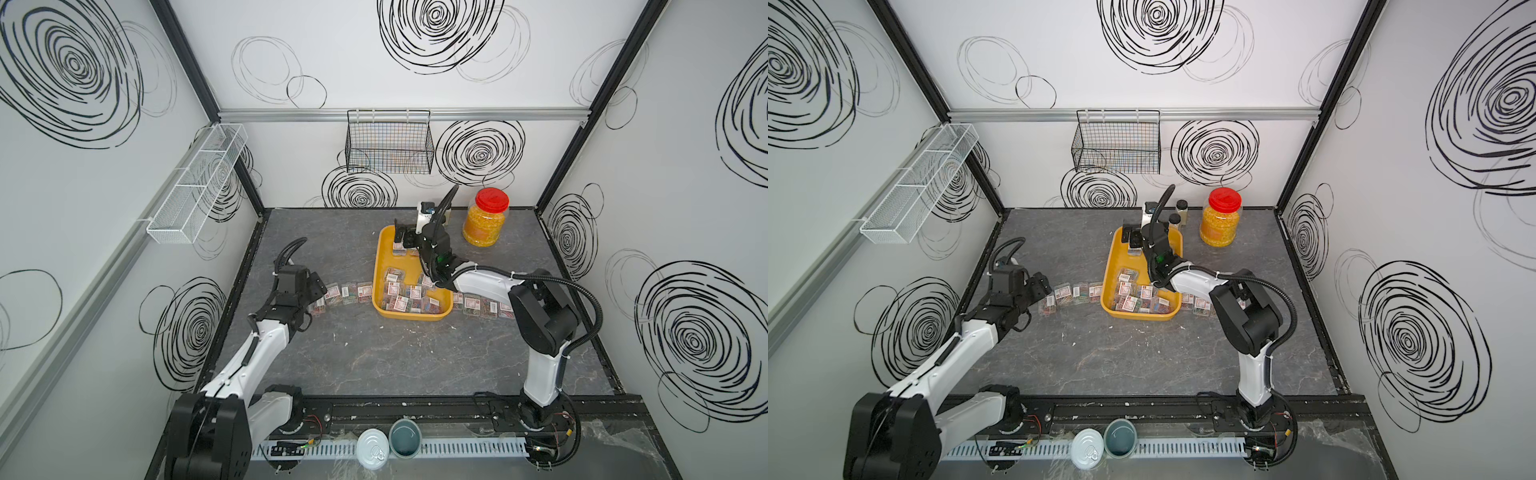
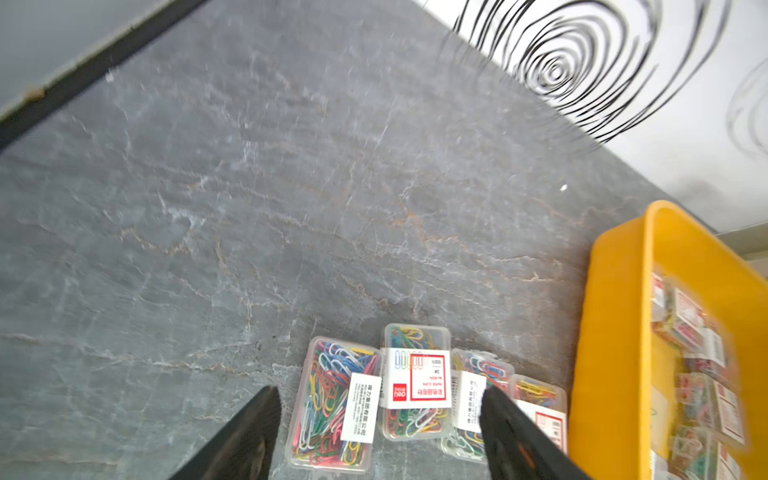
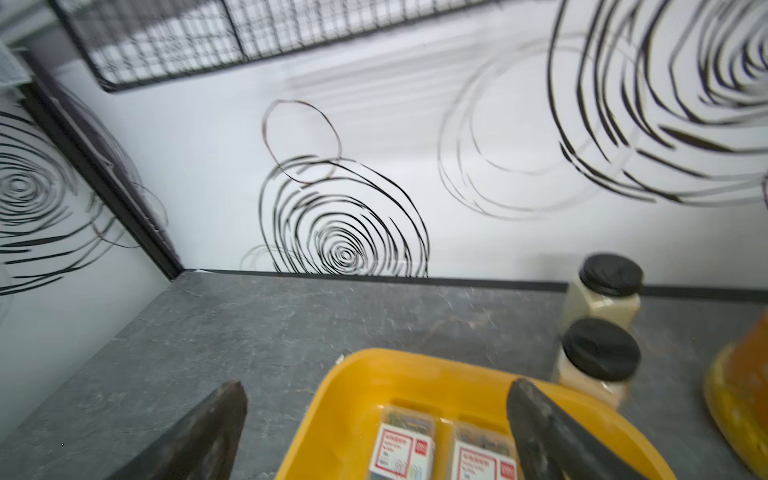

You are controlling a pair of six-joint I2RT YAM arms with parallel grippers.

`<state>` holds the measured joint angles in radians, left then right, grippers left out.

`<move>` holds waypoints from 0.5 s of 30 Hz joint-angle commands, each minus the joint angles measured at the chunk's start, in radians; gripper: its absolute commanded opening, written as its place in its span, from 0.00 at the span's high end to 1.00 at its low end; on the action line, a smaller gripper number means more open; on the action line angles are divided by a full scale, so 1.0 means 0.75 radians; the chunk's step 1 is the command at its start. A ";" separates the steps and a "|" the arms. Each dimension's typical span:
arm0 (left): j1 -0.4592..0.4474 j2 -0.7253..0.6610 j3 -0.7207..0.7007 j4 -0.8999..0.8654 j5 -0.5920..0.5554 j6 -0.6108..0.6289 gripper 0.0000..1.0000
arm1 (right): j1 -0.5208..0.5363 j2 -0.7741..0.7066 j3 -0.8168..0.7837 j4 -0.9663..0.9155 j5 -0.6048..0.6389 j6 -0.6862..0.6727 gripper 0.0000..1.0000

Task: Take the paper clips out of the storage box
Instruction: Pick up the boxed paper clips from the storage box.

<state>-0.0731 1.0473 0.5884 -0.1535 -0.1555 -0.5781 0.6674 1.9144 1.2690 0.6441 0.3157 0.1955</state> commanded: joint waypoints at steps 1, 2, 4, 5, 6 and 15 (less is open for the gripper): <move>-0.039 -0.086 -0.083 -0.136 -0.076 0.066 0.19 | -0.008 0.061 0.065 0.124 -0.104 -0.157 0.00; -0.057 -0.114 -0.107 -0.144 -0.093 0.073 0.19 | -0.005 0.076 0.087 0.123 -0.134 -0.173 0.00; -0.107 -0.172 -0.159 -0.141 -0.150 0.079 0.15 | -0.006 0.116 0.156 0.091 -0.187 -0.196 0.00; -0.133 -0.195 -0.182 -0.135 -0.182 0.077 0.13 | -0.005 0.137 0.197 0.060 -0.204 -0.217 0.00; -0.153 -0.211 -0.201 -0.125 -0.210 0.071 0.13 | -0.003 0.160 0.243 0.024 -0.208 -0.238 0.00; -0.248 -0.255 -0.228 -0.109 -0.284 0.040 0.15 | 0.010 0.337 0.536 -0.224 -0.205 -0.432 0.00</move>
<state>-0.2367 0.8692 0.4278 -0.2588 -0.3111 -0.5396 0.6670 2.1418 1.6135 0.5438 0.1650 -0.0460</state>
